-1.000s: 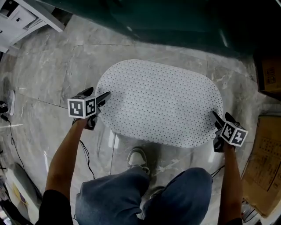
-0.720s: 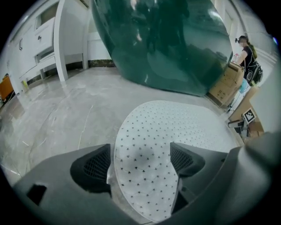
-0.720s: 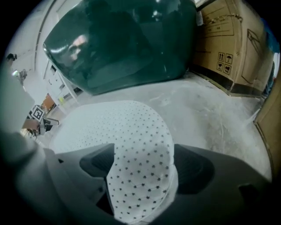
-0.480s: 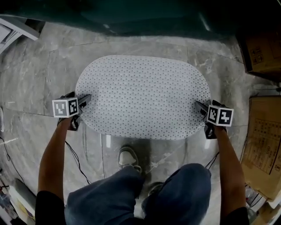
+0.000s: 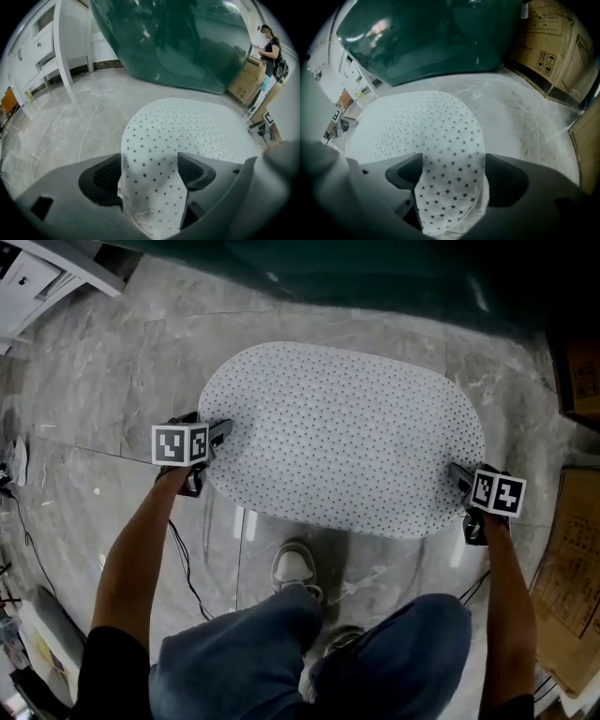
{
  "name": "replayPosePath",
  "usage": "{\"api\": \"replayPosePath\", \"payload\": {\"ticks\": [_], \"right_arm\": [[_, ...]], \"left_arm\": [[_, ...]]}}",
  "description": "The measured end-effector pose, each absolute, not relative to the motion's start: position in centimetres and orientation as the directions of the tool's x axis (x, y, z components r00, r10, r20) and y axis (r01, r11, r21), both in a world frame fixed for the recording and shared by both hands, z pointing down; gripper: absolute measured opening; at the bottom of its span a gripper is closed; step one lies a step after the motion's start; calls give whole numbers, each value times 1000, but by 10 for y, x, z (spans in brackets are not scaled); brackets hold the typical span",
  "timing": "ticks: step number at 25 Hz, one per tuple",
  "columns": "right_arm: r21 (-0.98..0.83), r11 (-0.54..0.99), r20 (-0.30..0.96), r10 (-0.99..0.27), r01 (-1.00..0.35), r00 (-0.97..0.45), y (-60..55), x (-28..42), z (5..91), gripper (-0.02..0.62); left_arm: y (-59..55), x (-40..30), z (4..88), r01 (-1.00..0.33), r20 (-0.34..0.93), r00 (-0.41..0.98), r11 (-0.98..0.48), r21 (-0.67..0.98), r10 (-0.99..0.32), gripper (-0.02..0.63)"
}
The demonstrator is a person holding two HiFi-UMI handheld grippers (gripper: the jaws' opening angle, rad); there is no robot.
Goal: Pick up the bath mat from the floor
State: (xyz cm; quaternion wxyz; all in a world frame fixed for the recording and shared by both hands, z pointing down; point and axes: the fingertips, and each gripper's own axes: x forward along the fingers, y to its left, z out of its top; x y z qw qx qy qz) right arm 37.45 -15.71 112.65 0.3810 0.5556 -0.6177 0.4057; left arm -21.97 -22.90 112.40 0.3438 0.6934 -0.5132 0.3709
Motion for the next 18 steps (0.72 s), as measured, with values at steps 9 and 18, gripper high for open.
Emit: {"api": "replayPosePath", "payload": {"ticks": [9,18], "right_arm": [[-84,62,912,-397,-994,-102,-157,363,1123,316],[-151,76,888,-429,-986,-168,-161,342,1122,118]], "left_arm": [[-225,-211,1121,-961,867,221,-250,116,-447,249],[-222,-192,1115,-948,858,257,-290,133,-445,95]]}}
